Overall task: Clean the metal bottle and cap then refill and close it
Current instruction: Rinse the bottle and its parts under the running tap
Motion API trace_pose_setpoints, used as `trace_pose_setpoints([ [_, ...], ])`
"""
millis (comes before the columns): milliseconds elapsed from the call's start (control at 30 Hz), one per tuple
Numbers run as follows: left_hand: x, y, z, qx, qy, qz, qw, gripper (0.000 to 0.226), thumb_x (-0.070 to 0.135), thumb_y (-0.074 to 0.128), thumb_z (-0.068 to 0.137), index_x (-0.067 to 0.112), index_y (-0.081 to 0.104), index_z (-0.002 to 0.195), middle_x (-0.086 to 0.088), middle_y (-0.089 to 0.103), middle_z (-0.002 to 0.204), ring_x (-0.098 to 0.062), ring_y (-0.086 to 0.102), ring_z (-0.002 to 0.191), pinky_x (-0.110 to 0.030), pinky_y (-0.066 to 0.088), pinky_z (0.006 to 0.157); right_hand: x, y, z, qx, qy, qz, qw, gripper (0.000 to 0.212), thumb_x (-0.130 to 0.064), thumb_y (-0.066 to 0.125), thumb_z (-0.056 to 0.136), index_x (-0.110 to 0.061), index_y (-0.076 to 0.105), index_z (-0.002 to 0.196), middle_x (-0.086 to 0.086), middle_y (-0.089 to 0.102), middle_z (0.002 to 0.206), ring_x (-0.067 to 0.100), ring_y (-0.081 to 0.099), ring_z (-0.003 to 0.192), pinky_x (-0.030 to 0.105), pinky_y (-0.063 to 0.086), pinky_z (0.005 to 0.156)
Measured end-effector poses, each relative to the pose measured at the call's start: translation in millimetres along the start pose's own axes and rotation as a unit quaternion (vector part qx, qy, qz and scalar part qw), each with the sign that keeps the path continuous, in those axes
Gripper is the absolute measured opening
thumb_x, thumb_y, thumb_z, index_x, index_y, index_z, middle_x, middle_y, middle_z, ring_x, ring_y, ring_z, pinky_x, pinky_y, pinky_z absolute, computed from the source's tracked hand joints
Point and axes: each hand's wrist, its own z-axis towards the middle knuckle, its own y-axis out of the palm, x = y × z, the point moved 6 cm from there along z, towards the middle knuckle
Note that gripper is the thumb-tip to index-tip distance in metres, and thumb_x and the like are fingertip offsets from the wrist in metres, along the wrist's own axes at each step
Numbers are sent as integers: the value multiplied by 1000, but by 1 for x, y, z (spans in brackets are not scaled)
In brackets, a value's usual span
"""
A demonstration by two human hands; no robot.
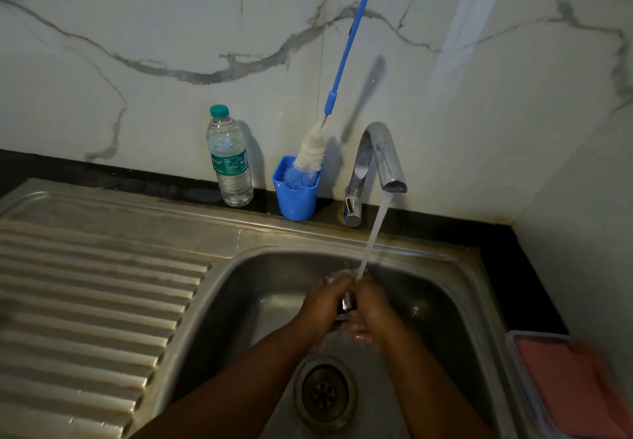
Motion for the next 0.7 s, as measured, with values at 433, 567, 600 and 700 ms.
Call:
trace_pose_setpoints([
  [433, 16, 41, -5, 27, 47, 144, 988, 37, 41, 42, 101, 13, 64, 113, -13, 68, 112, -25, 66, 103, -45, 52, 96, -21, -29, 17, 63, 39, -117, 990, 25, -27, 43, 100, -8, 58, 105, 11, 62, 95, 24, 61, 84, 36, 49, 78],
  [567, 19, 43, 1, 58, -21, 104, 993, 69, 70, 45, 83, 19, 58, 128, -14, 54, 137, -33, 49, 128, -53, 37, 110, -19, -37, 11, 60, -78, 54, 994, 22, -26, 42, 99, -15, 60, 92, 10, 64, 91, 27, 61, 84, 45, 51, 82],
  [600, 23, 39, 2, 80, -26, 87, 993, 72, 69, 45, 86, 15, 56, 132, -15, 53, 138, -34, 48, 129, -52, 37, 109, -17, -36, 8, 94, -96, 45, 990, 23, -26, 44, 98, -13, 62, 90, 12, 66, 92, 29, 63, 86, 46, 52, 85],
  [700, 40, 34, -2, 52, -93, -55, 993, 68, 67, 37, 92, 10, 61, 122, -14, 68, 109, -28, 66, 98, -40, 52, 81, -14, -20, -6, 120, -107, 75, 984, 27, -23, 45, 97, -18, 63, 78, 10, 66, 81, 27, 64, 78, 40, 53, 79],
])
